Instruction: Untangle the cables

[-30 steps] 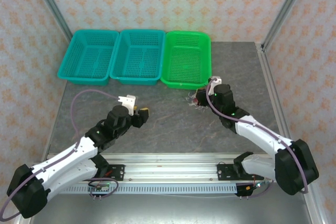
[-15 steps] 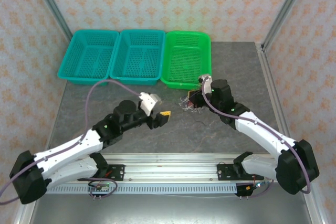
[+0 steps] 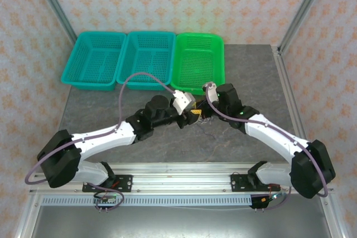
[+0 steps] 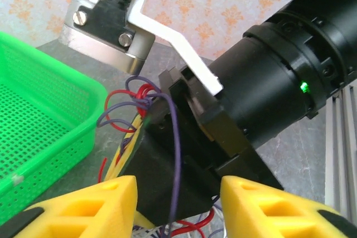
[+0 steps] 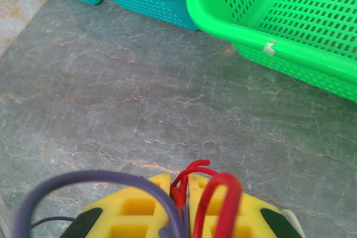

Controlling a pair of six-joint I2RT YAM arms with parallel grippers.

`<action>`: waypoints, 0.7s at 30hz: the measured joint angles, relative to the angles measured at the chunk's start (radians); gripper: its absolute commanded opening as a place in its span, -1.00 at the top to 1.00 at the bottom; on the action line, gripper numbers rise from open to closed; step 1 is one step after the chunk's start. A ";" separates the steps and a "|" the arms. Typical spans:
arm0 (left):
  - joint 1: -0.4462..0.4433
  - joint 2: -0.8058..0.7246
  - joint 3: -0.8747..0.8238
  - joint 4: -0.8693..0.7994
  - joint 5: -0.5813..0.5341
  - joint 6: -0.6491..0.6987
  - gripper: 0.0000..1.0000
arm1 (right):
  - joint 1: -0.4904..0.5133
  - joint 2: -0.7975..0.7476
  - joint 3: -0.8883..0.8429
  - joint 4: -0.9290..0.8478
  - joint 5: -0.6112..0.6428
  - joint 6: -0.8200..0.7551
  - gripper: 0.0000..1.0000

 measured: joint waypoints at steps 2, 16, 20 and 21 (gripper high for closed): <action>-0.006 0.013 0.001 0.023 0.007 0.003 0.59 | -0.007 0.001 0.000 0.000 0.004 0.003 1.00; 0.006 0.031 0.014 0.052 -0.018 0.026 0.42 | 0.003 -0.027 0.000 0.013 -0.042 0.008 1.00; 0.008 0.021 0.014 0.063 -0.019 0.035 0.73 | 0.002 -0.037 -0.001 0.034 -0.064 0.016 1.00; 0.012 0.022 0.014 0.068 -0.018 0.034 0.87 | 0.001 -0.037 -0.002 0.035 -0.068 0.022 1.00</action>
